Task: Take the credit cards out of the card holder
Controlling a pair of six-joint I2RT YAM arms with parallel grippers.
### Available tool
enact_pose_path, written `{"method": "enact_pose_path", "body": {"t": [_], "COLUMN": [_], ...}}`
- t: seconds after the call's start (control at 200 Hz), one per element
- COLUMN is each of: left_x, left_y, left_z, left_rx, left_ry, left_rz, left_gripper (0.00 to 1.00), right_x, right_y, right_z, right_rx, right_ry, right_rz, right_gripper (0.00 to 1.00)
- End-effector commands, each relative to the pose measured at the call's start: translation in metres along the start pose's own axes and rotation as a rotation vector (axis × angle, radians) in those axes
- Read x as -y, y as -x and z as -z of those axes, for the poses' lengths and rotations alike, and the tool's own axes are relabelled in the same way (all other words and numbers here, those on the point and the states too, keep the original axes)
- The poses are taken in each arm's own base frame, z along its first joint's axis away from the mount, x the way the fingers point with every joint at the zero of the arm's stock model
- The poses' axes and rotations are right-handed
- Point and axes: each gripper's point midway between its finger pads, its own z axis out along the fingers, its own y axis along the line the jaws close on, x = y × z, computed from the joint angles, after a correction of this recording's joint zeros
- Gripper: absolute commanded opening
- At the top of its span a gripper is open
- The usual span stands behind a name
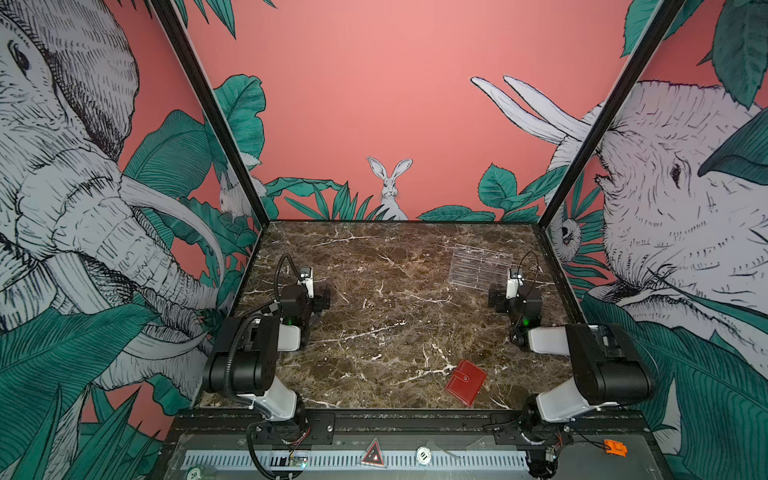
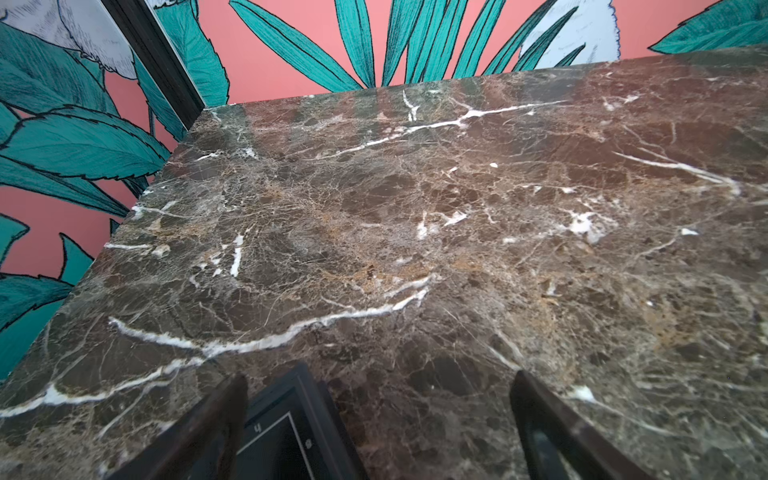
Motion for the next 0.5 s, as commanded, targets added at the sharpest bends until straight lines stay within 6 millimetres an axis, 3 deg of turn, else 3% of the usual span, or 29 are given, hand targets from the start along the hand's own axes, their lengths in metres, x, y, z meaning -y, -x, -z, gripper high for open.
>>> {"method": "enact_pose_path", "body": {"t": [0.0, 0.495], "left_x": [-0.0010, -0.0015], "left_y": [0.0182, 0.0182], "left_z": [0.0014, 0.0015], "left_rx": [0.045, 0.044], "left_ry": [0.006, 0.007], "left_rz": [-0.011, -0.010], "left_gripper": [0.99, 0.99], "right_x": [0.0006, 0.0005], "right_y": [0.0105, 0.0113], "right_z": [-0.0009, -0.0012], "right_rx": [0.029, 0.031], "right_ry": [0.002, 0.006], "right_rz": [0.000, -0.002], "right_gripper": [0.98, 0.98]}}
